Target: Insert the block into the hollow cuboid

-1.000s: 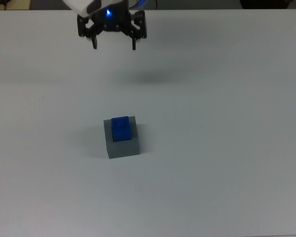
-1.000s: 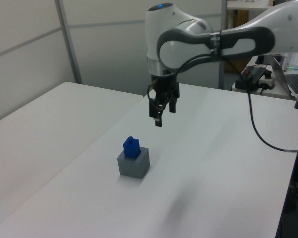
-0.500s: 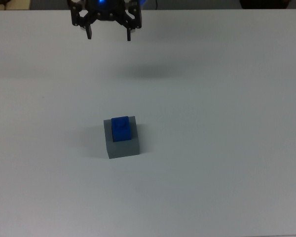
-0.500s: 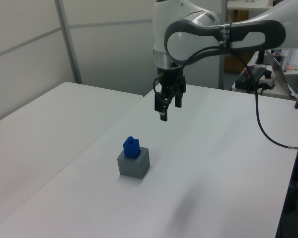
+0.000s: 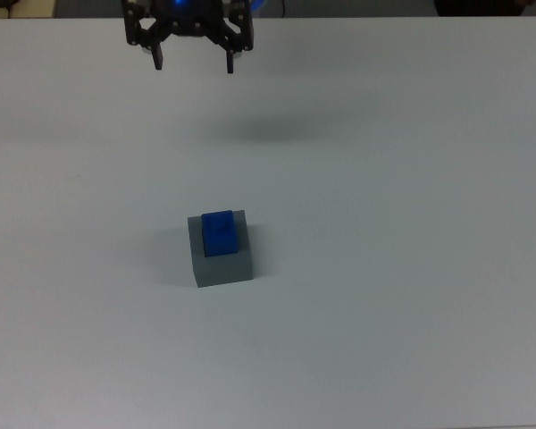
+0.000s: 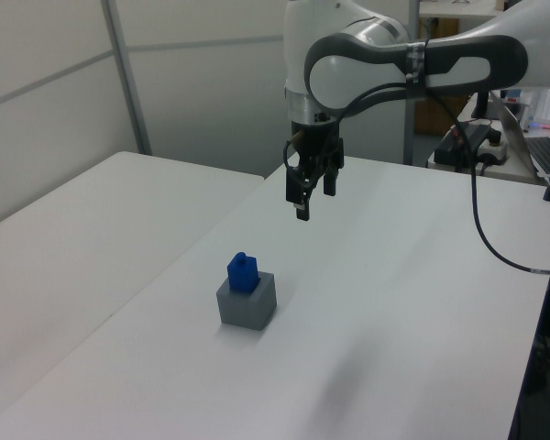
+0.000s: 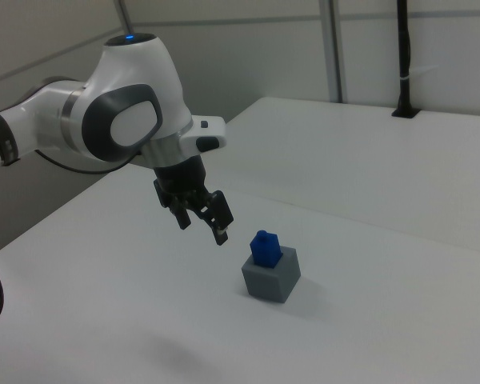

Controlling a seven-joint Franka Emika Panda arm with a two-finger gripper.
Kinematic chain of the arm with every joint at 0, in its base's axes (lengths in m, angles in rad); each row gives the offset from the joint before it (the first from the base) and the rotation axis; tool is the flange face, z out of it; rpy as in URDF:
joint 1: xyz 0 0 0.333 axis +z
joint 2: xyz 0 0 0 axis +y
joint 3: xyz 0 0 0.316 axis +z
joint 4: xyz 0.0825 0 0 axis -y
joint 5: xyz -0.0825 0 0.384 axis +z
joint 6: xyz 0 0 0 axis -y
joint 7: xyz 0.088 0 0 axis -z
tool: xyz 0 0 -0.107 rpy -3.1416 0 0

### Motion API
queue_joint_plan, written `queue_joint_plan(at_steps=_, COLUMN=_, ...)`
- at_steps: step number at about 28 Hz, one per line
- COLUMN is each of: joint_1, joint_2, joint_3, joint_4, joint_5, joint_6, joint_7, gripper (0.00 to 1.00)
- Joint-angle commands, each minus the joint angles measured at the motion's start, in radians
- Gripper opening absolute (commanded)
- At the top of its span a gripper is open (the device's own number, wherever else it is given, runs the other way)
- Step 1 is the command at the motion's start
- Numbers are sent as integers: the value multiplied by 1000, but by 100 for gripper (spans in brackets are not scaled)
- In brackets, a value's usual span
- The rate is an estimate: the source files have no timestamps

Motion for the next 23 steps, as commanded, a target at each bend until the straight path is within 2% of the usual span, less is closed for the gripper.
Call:
queue_joint_plan(at_steps=1, joint_1=3, joint_2=-13, joint_3=-16, joint_4=4, joint_5=-10, joint_6=-15, joint_7=-14, gripper=100)
queue_joint_plan(at_steps=23, joint_1=3, joint_2=-13, joint_3=-17, joint_4=3, joint_5=-8, joint_6=-30, joint_7=-16, gripper=100)
